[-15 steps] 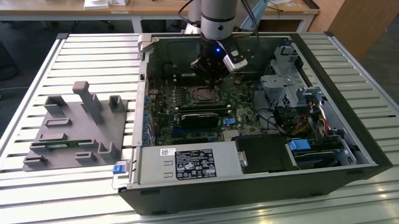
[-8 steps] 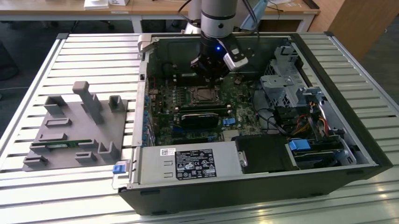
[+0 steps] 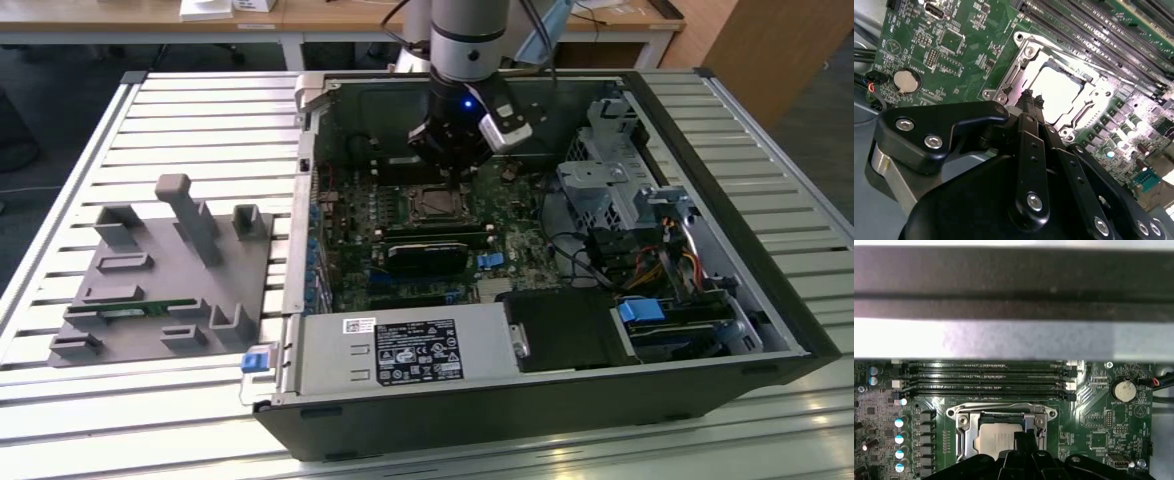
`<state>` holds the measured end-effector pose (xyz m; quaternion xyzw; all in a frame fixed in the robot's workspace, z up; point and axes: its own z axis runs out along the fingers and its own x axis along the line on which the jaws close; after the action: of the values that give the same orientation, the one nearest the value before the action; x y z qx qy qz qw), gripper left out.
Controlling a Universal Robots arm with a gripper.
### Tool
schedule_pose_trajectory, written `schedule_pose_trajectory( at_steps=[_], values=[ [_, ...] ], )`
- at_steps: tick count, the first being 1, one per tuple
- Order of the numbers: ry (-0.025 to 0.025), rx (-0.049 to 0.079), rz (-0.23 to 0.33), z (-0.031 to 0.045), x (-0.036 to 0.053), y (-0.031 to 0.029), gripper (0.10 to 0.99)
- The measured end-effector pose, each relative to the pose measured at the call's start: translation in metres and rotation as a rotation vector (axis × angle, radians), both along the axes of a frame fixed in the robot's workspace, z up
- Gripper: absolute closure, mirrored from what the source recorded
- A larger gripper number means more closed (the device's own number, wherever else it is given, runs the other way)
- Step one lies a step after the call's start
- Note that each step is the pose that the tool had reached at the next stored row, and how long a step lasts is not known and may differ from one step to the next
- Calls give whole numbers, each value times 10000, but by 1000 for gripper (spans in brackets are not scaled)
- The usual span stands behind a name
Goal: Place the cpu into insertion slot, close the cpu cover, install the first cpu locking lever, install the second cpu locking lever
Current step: 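Install the second cpu locking lever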
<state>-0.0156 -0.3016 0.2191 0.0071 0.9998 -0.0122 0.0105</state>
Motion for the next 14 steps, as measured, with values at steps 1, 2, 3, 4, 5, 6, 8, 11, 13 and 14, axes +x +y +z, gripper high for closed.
schedule_pose_trajectory(
  at_steps=[1, 2, 3, 4, 5, 6, 8, 11, 13, 14],
  values=[
    [-1, 1, -1, 0, 0, -12, 980],
    [0, 1, -1, 0, 0, -24, 980],
    [0, 1, -1, 0, 0, -35, 980],
    [0, 1, -1, -1, 0, -44, 980],
    [0, 0, -1, -1, 0, -50, 980],
    [0, 0, -1, -1, 0, -54, 980],
    [-1, 3, -1, -2, 0, -59, 980],
    [0, -1, -1, -1, 0, -71, 980],
    [0, 0, -1, -1, 0, -88, 980],
    [0, 0, -1, -1, 0, -101, 980]
  ],
)
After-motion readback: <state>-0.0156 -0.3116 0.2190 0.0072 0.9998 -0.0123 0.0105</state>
